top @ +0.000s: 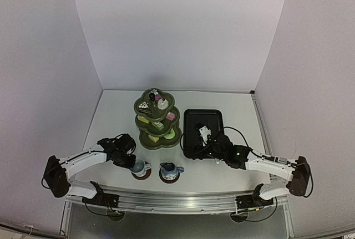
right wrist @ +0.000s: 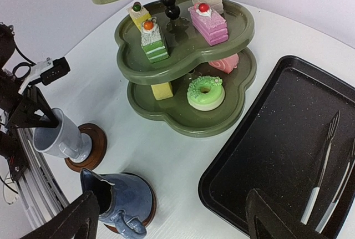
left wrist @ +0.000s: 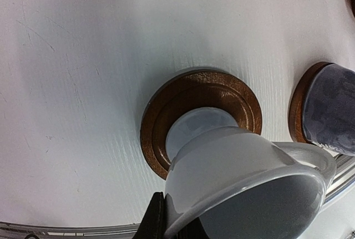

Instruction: Serve the afternoon tea

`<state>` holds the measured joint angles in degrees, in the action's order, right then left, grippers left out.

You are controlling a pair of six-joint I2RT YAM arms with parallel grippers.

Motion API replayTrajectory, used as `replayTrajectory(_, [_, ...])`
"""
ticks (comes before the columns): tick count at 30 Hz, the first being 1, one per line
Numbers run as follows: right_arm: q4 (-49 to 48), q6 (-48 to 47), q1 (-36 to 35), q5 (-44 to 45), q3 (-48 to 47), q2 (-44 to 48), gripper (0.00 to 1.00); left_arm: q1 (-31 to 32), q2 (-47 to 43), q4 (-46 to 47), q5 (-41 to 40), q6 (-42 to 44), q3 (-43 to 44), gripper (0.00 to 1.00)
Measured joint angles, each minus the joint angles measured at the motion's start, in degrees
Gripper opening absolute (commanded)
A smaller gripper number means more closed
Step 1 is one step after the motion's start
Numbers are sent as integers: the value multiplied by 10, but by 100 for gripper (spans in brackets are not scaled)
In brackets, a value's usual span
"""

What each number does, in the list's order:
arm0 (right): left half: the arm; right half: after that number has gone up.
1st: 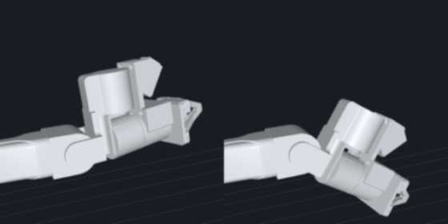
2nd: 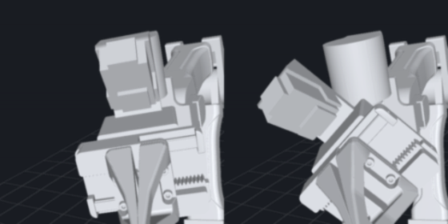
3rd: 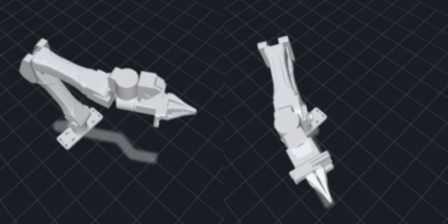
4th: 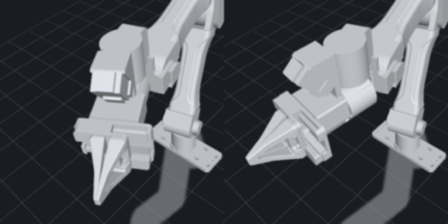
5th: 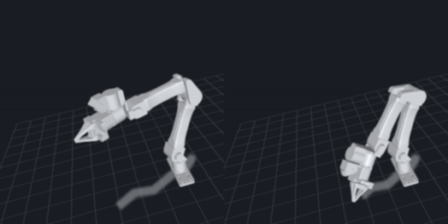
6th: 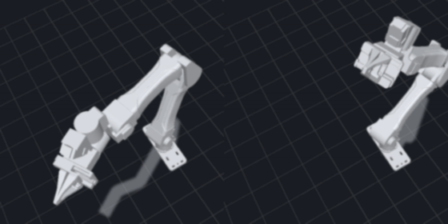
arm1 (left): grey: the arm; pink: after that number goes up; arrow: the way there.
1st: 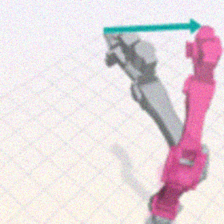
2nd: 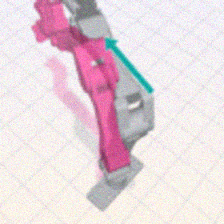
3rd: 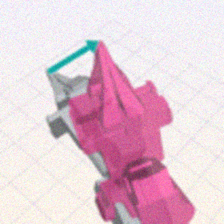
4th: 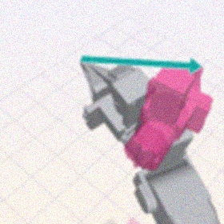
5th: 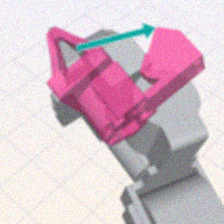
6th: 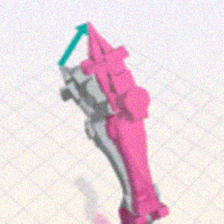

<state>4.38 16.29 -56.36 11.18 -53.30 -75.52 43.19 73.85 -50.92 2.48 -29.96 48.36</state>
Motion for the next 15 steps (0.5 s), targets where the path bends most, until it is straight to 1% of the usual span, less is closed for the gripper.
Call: replayTrajectory(15, [2,1,-1,-4,-6,-9,89,0,13,1,-12,1,8,0])
